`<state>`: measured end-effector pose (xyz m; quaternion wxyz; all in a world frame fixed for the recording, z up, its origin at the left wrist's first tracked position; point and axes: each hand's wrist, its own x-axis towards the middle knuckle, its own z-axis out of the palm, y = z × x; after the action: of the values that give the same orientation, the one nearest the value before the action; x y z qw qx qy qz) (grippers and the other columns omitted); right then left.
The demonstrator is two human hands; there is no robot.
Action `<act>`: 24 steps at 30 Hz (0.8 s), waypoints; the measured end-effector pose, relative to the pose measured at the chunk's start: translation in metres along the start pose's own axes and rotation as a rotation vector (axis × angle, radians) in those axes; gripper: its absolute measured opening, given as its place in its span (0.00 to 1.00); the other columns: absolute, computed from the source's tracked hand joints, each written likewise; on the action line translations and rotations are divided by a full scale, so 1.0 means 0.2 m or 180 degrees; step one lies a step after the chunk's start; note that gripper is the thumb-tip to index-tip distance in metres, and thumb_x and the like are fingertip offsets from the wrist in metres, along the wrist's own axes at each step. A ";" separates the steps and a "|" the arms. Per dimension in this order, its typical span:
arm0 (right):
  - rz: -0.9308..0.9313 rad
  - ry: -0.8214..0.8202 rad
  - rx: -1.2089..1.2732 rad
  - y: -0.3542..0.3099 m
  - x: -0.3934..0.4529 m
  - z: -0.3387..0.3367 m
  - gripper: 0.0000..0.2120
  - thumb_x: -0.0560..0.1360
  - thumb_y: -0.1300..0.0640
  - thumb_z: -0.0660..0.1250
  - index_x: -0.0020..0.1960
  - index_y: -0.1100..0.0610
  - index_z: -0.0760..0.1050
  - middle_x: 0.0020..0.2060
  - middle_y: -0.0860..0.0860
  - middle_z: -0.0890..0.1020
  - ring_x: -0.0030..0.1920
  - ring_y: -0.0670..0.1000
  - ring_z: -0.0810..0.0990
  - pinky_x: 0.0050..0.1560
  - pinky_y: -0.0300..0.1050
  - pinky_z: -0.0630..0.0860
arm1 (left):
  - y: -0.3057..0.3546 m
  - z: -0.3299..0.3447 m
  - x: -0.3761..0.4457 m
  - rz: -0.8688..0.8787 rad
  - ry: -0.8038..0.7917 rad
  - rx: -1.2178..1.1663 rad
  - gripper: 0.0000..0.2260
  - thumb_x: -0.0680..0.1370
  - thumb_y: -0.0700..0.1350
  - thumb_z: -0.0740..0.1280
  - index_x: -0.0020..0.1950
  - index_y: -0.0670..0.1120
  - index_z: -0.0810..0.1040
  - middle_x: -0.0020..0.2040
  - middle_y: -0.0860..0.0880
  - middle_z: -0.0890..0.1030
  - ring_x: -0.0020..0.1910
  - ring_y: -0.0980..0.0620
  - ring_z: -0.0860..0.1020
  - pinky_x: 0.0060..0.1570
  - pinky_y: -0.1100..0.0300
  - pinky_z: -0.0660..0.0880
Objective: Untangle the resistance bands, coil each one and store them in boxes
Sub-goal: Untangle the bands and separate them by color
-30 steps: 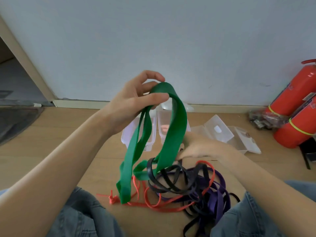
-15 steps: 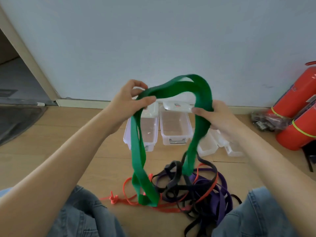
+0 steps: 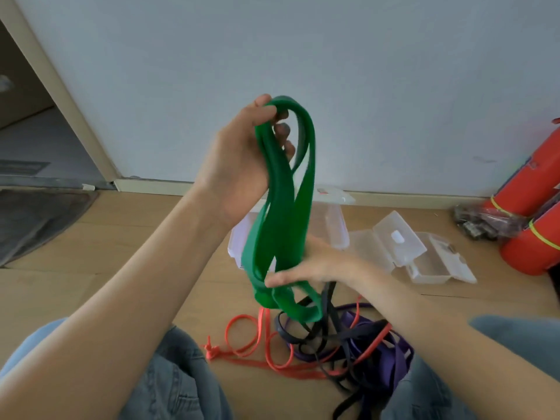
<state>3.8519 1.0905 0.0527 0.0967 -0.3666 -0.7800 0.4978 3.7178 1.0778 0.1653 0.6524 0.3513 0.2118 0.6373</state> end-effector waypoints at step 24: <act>-0.0106 0.0239 0.1834 -0.18 0.56 0.06 0.04 0.72 0.65 0.66 0.40 0.58 0.74 0.32 0.51 0.78 0.33 0.49 0.77 0.35 0.40 0.75 | 0.15 -0.90 -0.17 -0.2764 -0.0433 0.4704 0.52 0.59 0.61 0.75 0.75 0.59 0.48 0.75 0.60 0.54 0.73 0.58 0.56 0.71 0.56 0.57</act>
<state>3.7481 1.1484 0.0529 0.2338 -0.3294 -0.6083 0.6832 3.5634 1.0770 0.0629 0.4536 0.6113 0.6485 0.0073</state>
